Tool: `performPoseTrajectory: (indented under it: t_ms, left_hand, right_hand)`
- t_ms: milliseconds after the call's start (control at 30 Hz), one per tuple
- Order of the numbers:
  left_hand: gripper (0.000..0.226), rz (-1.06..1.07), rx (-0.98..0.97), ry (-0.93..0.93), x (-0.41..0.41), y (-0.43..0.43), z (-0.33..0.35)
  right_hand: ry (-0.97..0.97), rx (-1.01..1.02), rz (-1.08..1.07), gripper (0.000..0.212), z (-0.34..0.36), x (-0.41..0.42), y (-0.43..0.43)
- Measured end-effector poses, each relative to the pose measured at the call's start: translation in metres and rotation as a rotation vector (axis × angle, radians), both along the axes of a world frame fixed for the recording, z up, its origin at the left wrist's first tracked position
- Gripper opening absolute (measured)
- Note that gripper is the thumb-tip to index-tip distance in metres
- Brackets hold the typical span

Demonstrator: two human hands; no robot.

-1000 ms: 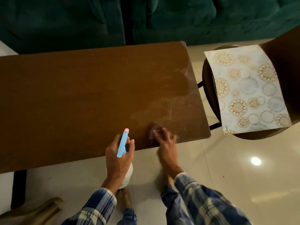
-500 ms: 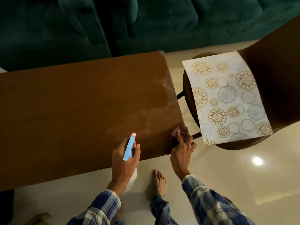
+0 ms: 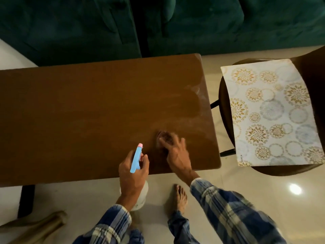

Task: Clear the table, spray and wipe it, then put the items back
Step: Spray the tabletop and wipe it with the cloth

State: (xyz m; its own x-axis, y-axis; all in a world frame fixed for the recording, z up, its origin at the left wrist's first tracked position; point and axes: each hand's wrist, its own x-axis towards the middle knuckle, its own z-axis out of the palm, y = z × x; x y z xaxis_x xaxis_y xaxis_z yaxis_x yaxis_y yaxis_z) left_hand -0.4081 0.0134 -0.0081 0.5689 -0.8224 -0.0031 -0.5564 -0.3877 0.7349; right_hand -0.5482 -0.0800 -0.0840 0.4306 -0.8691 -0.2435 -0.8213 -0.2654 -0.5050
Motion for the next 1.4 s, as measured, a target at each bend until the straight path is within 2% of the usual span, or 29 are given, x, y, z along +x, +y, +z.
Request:
performPoseTrajectory:
  t_ms: [67, 100, 133, 167, 233, 267, 300, 367, 467, 533, 600, 733, 767, 867, 900, 967, 1033, 1067, 1133, 1233, 1267, 1300, 1400]
  left_hand:
    - [0.018, 0.032, -0.035, 0.001, 0.013, 0.002, 0.007]
    - [0.018, 0.044, -0.057, -0.012, 0.019, 0.003, 0.01]
    - [0.017, 0.055, -0.074, -0.028, 0.024, 0.005, 0.013]
    - [0.017, 0.064, -0.08, -0.037, 0.029, 0.005, 0.015]
    - [0.015, 0.097, -0.063, -0.051, 0.037, 0.006, 0.016]
    - [0.015, 0.113, -0.055, -0.057, 0.04, 0.007, 0.016]
    - [0.015, 0.12, -0.059, -0.053, 0.04, 0.005, 0.015]
    - [0.016, 0.116, -0.082, -0.028, 0.039, 0.003, 0.016]
    - [0.018, 0.106, -0.11, 0.027, 0.032, -0.003, 0.016]
    - [0.02, 0.099, -0.121, 0.042, 0.026, -0.007, 0.016]
    - [0.022, 0.083, -0.129, 0.058, 0.016, -0.013, 0.017]
    - [0.02, 0.055, -0.096, 0.082, -0.006, -0.022, 0.021]
    - [0.018, 0.047, -0.084, 0.081, -0.009, -0.022, 0.021]
    - [0.017, -0.002, -0.077, 0.034, -0.009, -0.021, 0.022]
    - [0.017, -0.021, -0.076, 0.01, -0.007, -0.02, 0.021]
    - [0.016, -0.042, -0.07, 0.003, -0.002, -0.018, 0.02]
    - [0.017, -0.05, -0.048, -0.004, 0.001, -0.016, 0.02]
    - [0.017, -0.06, -0.045, -0.015, 0.003, -0.017, 0.02]
    - [0.015, -0.081, -0.055, -0.011, 0.007, -0.018, 0.018]
    - [0.014, -0.099, -0.07, 0.027, 0.007, -0.025, 0.016]
    - [0.014, -0.1, -0.079, 0.043, 0.007, -0.027, 0.014]
    - [0.014, -0.104, -0.09, 0.063, 0.007, -0.029, 0.014]
    - [0.015, -0.141, -0.099, 0.07, 0.001, -0.037, 0.012]
  right_hand:
    - [-0.008, 0.025, -0.375, 0.061, 0.005, 0.018, -0.019]
    - [0.01, 0.044, -0.443, 0.062, 0.008, 0.032, -0.022]
    - [0.018, 0.053, -0.373, 0.062, 0.011, 0.05, -0.021]
    - [-0.003, 0.05, -0.2, 0.06, 0.013, 0.068, -0.015]
    - [-0.04, 0.027, 0.267, 0.057, 0.012, 0.096, 0.004]
    - [-0.042, 0.013, 0.427, 0.056, 0.01, 0.101, 0.011]
    - [-0.025, -0.005, 0.486, 0.057, 0.007, 0.099, 0.009]
    - [-0.011, -0.054, 0.339, 0.063, 0.004, 0.08, -0.016]
    - [0.047, -0.015, -0.153, 0.065, 0.006, 0.023, -0.073]
    - [0.043, 0.029, -0.351, 0.065, 0.009, -0.022, -0.097]
    - [0.072, 0.047, -0.251, 0.064, 0.014, -0.049, -0.088]
    - [0.085, -0.001, 0.187, 0.067, 0.014, -0.076, -0.012]
    - [0.094, -0.01, 0.169, 0.07, 0.009, -0.072, 0.001]
    - [0.079, 0.061, -0.15, 0.073, 0.007, -0.025, 0.024]
    - [0.047, 0.077, -0.141, 0.073, 0.011, -0.003, 0.032]
    - [-0.048, 0.072, 0.107, 0.074, 0.011, 0.03, 0.056]
    - [-0.058, 0.042, 0.38, 0.078, 0.004, 0.028, 0.073]
    - [-0.052, 0.007, 0.397, 0.079, -0.001, 0.014, 0.073]
    - [0.008, -0.09, 0.197, 0.082, -0.006, -0.025, 0.067]
    - [0.114, -0.014, -0.286, 0.079, -0.003, -0.074, 0.053]
    - [0.112, 0.004, -0.365, 0.076, -0.001, -0.075, 0.051]
    - [0.128, 0.001, -0.355, 0.077, 0.002, -0.07, 0.051]
    - [0.159, -0.028, -0.031, 0.086, 0.002, -0.068, 0.06]
